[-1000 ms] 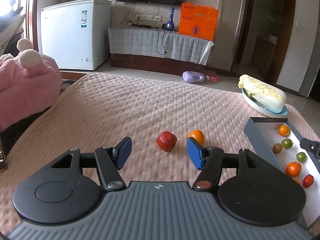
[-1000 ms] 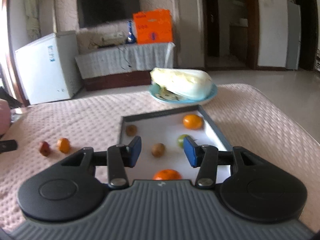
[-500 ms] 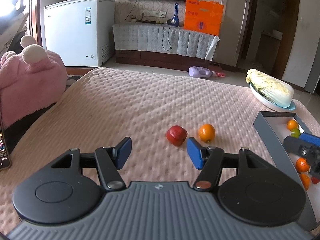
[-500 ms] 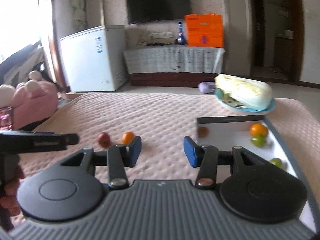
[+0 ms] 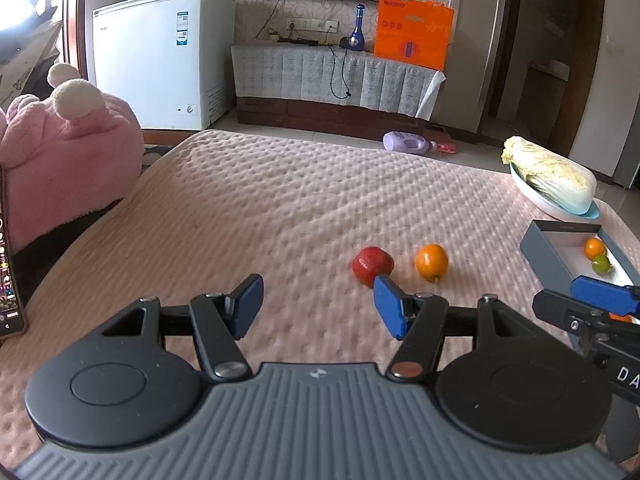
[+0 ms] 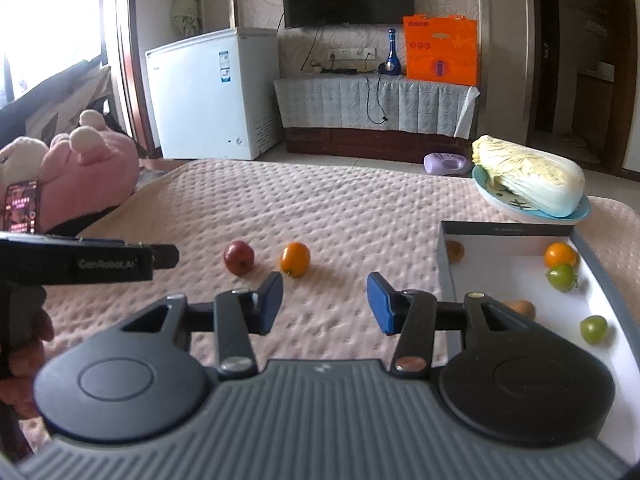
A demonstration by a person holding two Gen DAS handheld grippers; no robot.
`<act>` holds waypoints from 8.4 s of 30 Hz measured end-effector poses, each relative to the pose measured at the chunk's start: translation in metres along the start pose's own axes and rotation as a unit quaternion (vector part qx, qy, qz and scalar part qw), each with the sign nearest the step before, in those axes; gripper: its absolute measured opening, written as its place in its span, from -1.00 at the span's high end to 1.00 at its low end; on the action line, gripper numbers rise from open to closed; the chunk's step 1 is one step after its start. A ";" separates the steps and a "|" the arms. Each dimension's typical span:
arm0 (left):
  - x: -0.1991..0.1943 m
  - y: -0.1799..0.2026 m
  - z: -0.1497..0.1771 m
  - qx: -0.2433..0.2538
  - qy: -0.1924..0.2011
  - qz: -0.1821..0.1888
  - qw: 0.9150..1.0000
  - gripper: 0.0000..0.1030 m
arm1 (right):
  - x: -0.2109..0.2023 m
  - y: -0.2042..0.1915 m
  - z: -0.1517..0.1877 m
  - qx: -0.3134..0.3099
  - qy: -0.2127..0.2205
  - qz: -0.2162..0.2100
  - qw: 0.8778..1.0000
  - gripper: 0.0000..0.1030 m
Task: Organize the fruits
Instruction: 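Move the right gripper to the orange on the bed and grasp it, then move the left gripper to the red apple and grasp it, then carry the red apple and the orange over the gray box with both grippers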
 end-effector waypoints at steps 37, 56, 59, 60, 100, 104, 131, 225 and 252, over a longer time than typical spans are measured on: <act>0.023 -0.016 0.002 -0.006 -0.014 -0.012 1.000 -0.30 | 0.057 -0.005 -0.026 0.007 -0.026 -0.016 1.000 0.04; 0.030 -0.014 0.003 0.002 -0.020 -0.014 1.000 -0.30 | 0.113 -0.022 -0.034 -0.002 -0.057 -0.006 0.998 0.05; 0.030 -0.015 0.002 0.001 -0.019 -0.015 1.000 -0.30 | 0.116 -0.022 -0.036 -0.002 -0.057 -0.001 0.998 0.07; 0.029 -0.014 0.003 0.000 -0.019 -0.015 1.000 -0.30 | 0.117 -0.022 -0.036 -0.003 -0.058 0.001 0.998 0.07; 0.028 0.018 -0.004 0.001 -0.007 -0.001 1.000 -0.30 | -0.001 0.004 0.000 -0.056 -0.044 -0.017 0.997 0.38; 0.031 0.032 -0.006 0.003 -0.009 0.003 1.000 -0.30 | -0.021 0.011 0.015 -0.052 -0.047 -0.018 0.997 0.38; 0.094 0.061 -0.023 0.025 -0.026 -0.027 0.999 -0.30 | -0.031 -0.004 0.037 -0.062 -0.070 -0.069 0.993 0.38; -0.119 0.060 0.100 0.063 0.049 -0.007 0.997 0.21 | -0.096 -0.007 0.089 -0.007 -0.012 -0.050 0.999 0.37; -0.112 0.084 0.095 0.075 0.053 0.006 0.996 0.21 | -0.116 0.014 0.083 0.007 0.017 -0.062 0.998 0.37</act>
Point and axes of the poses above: each gripper's, at about its wrist camera, not at the fingertips, and x roughly the way its jaws point, y to its right, z to its underside, the point moved 2 cm from there along x, roughly the way its jaws point, and after that the axes turned 14 degrees about -y, right-handed, at the moved point
